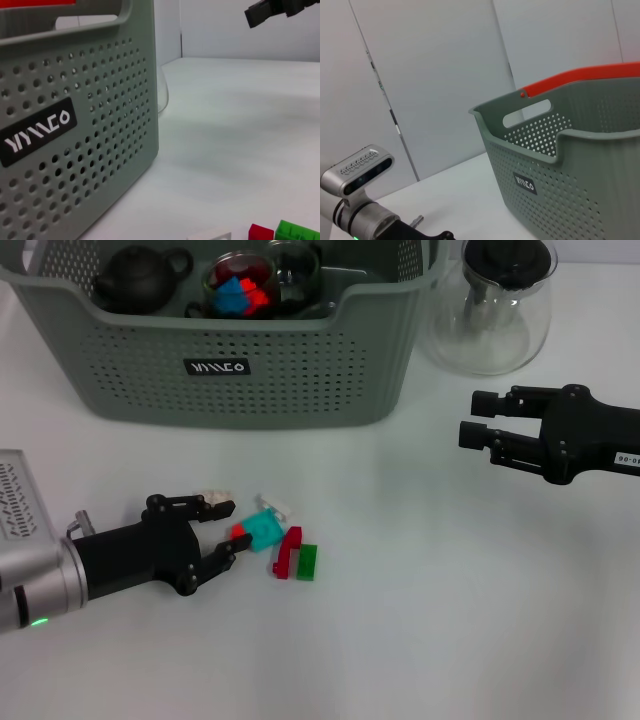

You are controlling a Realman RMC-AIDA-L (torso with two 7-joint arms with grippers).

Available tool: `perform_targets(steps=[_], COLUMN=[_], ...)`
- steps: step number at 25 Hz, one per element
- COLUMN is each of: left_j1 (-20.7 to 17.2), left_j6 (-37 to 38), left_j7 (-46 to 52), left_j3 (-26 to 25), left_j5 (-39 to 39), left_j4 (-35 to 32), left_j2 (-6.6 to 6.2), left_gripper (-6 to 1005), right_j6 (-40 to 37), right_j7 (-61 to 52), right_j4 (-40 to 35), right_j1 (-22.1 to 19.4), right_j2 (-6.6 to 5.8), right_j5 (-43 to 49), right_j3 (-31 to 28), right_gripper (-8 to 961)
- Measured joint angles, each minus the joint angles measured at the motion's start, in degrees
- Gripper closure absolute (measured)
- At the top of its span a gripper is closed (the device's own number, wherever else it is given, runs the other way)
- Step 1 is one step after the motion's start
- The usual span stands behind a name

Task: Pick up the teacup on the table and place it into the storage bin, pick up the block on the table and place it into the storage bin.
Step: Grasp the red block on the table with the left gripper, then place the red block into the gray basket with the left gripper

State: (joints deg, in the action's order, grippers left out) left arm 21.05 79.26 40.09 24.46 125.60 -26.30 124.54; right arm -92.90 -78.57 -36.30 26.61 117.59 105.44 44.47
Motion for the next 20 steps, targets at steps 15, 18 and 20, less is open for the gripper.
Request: perform_targets(steps=[15,18,20], left_j1=[0.8,0.8,0.6], left_j6=[-1.8,-2.0,-2.2], left_j7=[0.8,2.9,5.6], left_j3=[0.5,0.5,0.5], left_j5=[0.4,0.4,0.4], left_j4=[1.2,0.7,-0.4], left_j2=[0.0,-0.04,-0.08], left_gripper=[602,644,724], right_j6=[0.1,0.1,0.1], right_j7=[-0.1,-0.1,-0.1], right_j4=[0.0,0.0,0.0], right_j1=[0.2,0.2,0.2], right_j2=[-0.01,0.0,0.0], right_j5=[0.1,0.1,0.1], right_j3=[0.0,0.0,0.0], right_gripper=[447,447,447])
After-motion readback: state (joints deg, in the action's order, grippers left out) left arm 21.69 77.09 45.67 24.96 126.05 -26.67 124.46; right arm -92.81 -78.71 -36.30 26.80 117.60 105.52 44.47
